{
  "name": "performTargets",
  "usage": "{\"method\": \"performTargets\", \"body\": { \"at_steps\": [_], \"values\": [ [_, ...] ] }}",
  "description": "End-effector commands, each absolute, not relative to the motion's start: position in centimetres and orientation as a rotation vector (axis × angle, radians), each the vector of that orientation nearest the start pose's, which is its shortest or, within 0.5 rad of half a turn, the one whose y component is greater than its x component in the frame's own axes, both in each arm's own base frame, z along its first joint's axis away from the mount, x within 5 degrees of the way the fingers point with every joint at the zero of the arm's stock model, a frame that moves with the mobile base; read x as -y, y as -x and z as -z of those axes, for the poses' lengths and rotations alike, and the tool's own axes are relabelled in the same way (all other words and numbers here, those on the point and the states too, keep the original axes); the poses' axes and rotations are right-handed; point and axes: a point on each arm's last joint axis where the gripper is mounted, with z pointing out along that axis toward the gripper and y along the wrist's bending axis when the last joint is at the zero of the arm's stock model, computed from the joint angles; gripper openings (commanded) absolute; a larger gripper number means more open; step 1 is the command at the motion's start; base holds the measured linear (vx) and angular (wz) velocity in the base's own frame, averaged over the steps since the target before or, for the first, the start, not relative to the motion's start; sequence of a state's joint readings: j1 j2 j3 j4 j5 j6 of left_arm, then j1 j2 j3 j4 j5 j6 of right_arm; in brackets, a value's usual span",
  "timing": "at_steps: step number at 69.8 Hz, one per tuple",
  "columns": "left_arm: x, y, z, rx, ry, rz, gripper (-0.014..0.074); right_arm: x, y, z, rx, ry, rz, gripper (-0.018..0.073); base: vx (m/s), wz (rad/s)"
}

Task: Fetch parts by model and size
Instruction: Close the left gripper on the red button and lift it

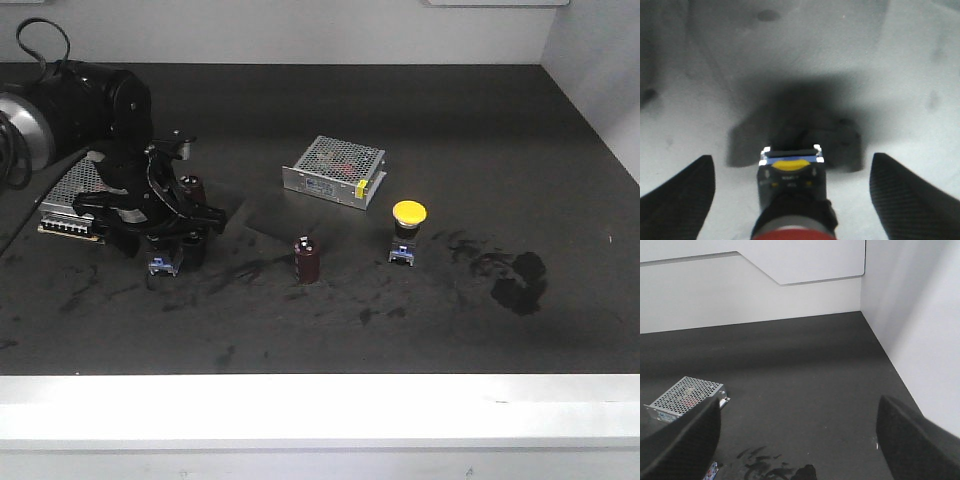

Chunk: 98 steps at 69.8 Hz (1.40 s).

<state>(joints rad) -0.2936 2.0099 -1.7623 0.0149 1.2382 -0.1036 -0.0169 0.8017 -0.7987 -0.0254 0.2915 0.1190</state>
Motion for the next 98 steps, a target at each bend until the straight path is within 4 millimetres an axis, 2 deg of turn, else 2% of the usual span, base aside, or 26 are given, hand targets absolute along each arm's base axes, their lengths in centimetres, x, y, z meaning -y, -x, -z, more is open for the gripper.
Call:
{"method": "performTargets", "body": {
  "at_steps": [1, 9, 28, 35, 44, 56, 71, 88, 98],
  "values": [
    [12.1, -39.8, -28.1, -2.885, -0.274, 0.060, 0.0536, 0.4, -16.8, -39.3, -1.678, -0.089, -0.040, 0.0594, 0.00, 0.00],
    [12.2, -39.9, -28.1, -2.876, -0.273, 0.061, 0.0435, 0.4, -16.8, -39.3, -1.678, -0.089, -0.040, 0.0594, 0.00, 0.00],
    [12.1, -39.9, -28.4, -2.853, -0.282, 0.046, -0.0010, 0.4, -16.8, -39.3, -1.678, -0.089, -0.040, 0.0594, 0.00, 0.00],
    [11.9, -39.8, -29.0, -2.831, -0.293, 0.028, -0.0008, 0.4, -16.8, -39.3, -1.678, -0.089, -0.040, 0.0594, 0.00, 0.00],
    [11.4, -39.4, -30.8, -2.763, -0.295, -0.011, -0.0008, 0.4, -16.8, -39.2, -1.683, -0.089, -0.040, 0.0594, 0.00, 0.00],
    [10.8, -37.7, -34.7, -2.581, -0.279, 0.027, -0.0006, 0.4, -16.8, -39.2, -1.689, -0.089, -0.039, 0.0594, 0.00, 0.00],
    [8.8, -32.7, -36.9, -2.404, -0.274, -0.009, -0.0006, 0.4, -16.8, -39.2, -1.689, -0.089, -0.039, 0.0594, 0.00, 0.00],
    [6.4, -25.8, -37.7, -2.166, -0.276, -0.020, -0.0006, 0.4, -16.8, -39.2, -1.689, -0.089, -0.039, 0.0594, 0.00, 0.00],
    [5.3, -22.2, -37.6, -2.083, -0.282, -0.013, -0.0006, 0.4, -16.8, -39.2, -1.689, -0.089, -0.039, 0.0594, 0.00, 0.00]
  ]
}}
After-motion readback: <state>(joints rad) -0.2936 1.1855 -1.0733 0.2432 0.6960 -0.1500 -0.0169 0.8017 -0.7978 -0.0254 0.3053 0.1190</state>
